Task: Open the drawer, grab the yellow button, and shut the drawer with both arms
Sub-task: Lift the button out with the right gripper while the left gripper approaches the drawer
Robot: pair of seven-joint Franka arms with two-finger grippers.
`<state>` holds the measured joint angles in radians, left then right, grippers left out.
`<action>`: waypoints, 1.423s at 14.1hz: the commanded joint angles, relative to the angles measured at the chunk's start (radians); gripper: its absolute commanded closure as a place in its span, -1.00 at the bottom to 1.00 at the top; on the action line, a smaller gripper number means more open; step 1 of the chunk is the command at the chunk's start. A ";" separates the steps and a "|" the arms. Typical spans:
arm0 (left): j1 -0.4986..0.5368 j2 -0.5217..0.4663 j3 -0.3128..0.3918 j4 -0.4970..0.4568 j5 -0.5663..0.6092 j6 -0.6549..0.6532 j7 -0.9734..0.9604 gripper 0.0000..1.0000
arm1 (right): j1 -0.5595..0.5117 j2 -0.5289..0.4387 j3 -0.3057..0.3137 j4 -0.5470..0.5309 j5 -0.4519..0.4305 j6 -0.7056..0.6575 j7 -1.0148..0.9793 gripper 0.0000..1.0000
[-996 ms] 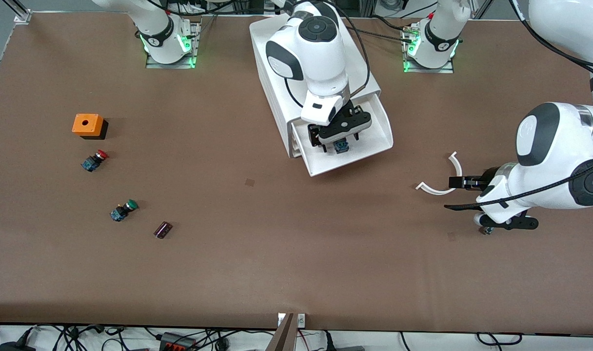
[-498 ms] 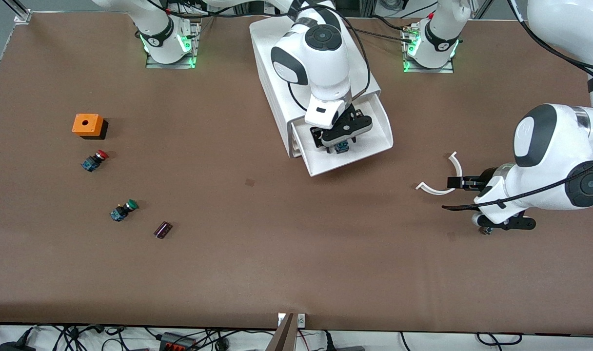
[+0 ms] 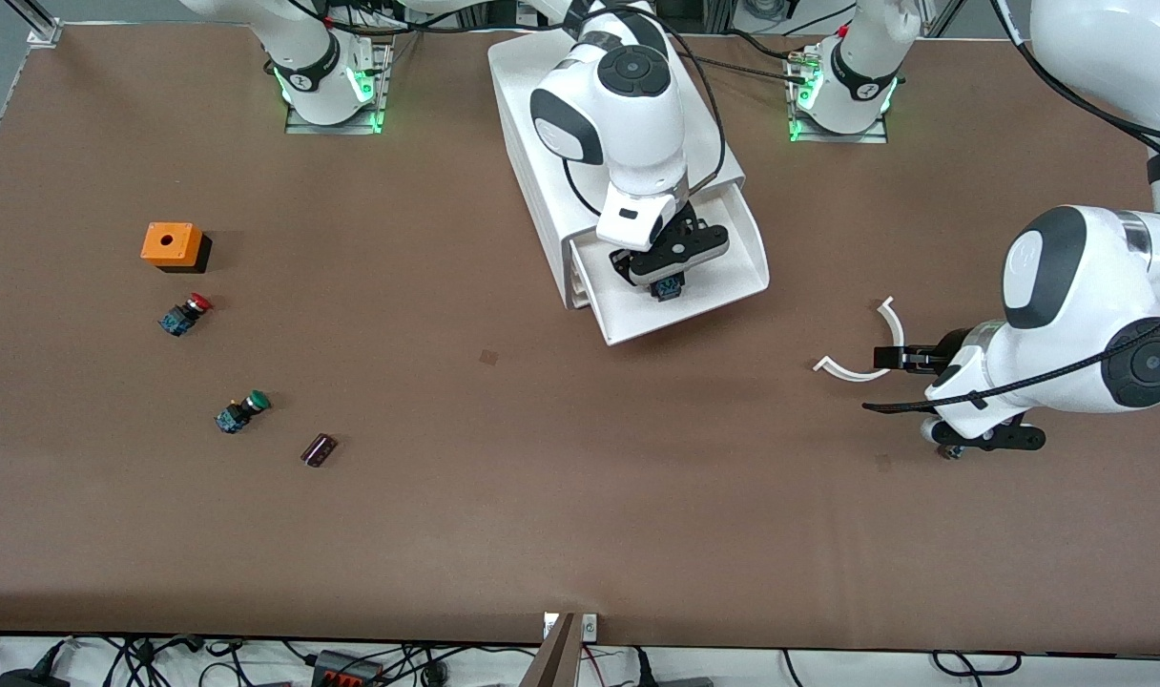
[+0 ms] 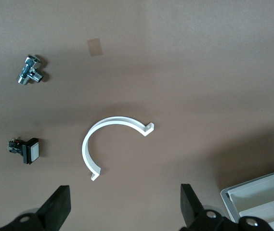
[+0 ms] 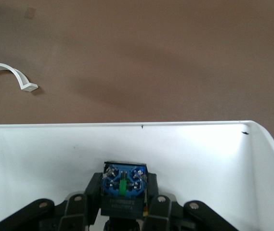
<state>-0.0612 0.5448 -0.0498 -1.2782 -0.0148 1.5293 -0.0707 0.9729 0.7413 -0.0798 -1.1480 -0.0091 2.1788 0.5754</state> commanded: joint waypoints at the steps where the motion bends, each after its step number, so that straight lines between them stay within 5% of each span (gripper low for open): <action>1: -0.002 -0.009 -0.007 -0.007 0.022 0.002 -0.011 -1.00 | 0.004 0.010 -0.006 0.072 0.001 -0.040 0.017 1.00; 7: -0.012 -0.032 -0.015 0.007 0.016 0.008 -0.012 -1.00 | -0.040 -0.049 -0.072 0.189 -0.002 -0.207 0.011 1.00; 12: -0.071 -0.025 -0.028 -0.025 -0.068 0.076 -0.249 -1.00 | -0.250 -0.065 -0.061 0.172 0.026 -0.374 -0.121 1.00; 15: -0.167 -0.023 -0.028 -0.090 -0.053 0.207 -0.450 -1.00 | -0.385 -0.071 -0.063 0.134 0.122 -0.431 -0.175 1.00; 20: -0.252 -0.057 -0.042 -0.242 -0.048 0.422 -0.600 -1.00 | -0.548 -0.166 -0.063 -0.065 0.143 -0.450 -0.385 1.00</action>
<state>-0.3050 0.5353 -0.0943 -1.4346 -0.0644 1.8890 -0.6430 0.4727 0.6639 -0.1608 -1.0735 0.1177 1.7259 0.2628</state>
